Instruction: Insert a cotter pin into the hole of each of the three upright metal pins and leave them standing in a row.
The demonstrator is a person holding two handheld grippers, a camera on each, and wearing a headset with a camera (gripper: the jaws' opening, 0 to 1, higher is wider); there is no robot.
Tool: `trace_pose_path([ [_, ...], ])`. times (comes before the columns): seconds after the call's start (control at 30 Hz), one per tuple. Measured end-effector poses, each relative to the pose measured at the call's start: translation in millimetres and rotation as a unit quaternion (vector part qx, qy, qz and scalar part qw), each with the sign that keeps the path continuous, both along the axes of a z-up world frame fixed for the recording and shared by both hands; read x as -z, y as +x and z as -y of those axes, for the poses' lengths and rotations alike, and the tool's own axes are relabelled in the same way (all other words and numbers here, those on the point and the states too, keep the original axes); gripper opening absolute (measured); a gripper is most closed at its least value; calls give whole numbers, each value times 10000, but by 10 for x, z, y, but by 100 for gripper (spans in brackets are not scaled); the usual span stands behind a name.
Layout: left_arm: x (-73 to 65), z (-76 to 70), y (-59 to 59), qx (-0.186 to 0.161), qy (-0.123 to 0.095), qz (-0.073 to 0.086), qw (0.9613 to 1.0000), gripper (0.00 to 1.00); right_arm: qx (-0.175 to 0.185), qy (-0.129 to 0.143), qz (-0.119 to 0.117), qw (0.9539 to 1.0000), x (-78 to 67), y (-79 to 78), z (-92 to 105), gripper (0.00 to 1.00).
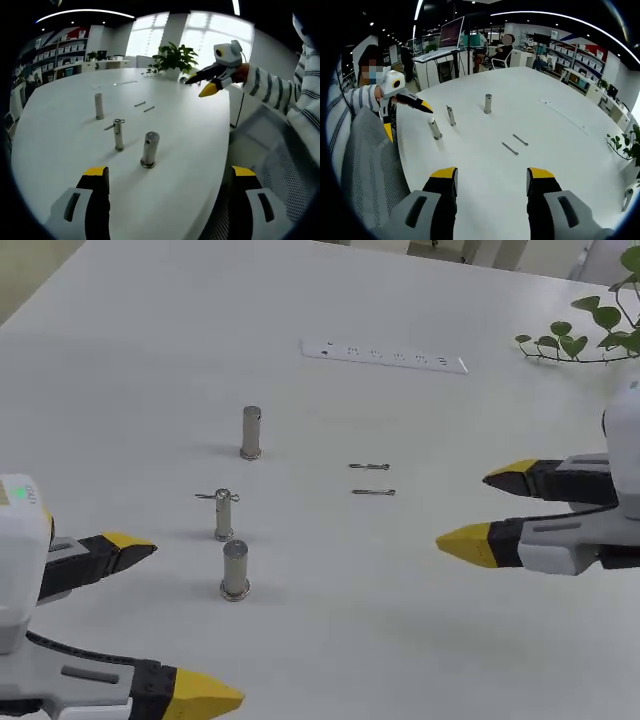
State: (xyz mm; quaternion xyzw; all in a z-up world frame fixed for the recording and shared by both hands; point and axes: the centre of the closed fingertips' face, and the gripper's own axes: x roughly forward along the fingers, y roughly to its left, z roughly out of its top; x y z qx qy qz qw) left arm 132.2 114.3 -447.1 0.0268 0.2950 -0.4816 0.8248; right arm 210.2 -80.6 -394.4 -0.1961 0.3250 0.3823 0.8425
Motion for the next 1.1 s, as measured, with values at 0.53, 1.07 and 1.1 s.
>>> trace_pose_path([
  [0.53,6,49,8,-107,-3,-126,9999,99,-1369,-1420,-92,9803,304,405,-123,38],
  [1.07,-60,55,65,-302,-220,-150,9992,95,-1639,-1583,-624,9717,634,788,-169,20],
  [1.1,-55,49,65,-305,-205,-153,9992,95,-1650,-1579,-640,9715,648,803,-176,19],
])
